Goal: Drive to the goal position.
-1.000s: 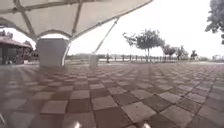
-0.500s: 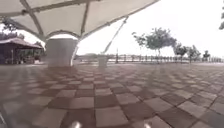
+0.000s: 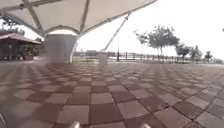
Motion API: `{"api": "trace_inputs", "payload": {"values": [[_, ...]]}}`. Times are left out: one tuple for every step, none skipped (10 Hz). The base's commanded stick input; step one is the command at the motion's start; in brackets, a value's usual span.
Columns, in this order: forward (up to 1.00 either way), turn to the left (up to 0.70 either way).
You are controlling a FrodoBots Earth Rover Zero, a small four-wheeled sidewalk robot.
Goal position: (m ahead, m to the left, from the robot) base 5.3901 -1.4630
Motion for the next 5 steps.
{"api": "trace_inputs", "payload": {"values": [[0.70,-0.27],[0.70,-0.27],[0.70,-0.27],[0.70,-0.27],[0.70,-0.27]]}}
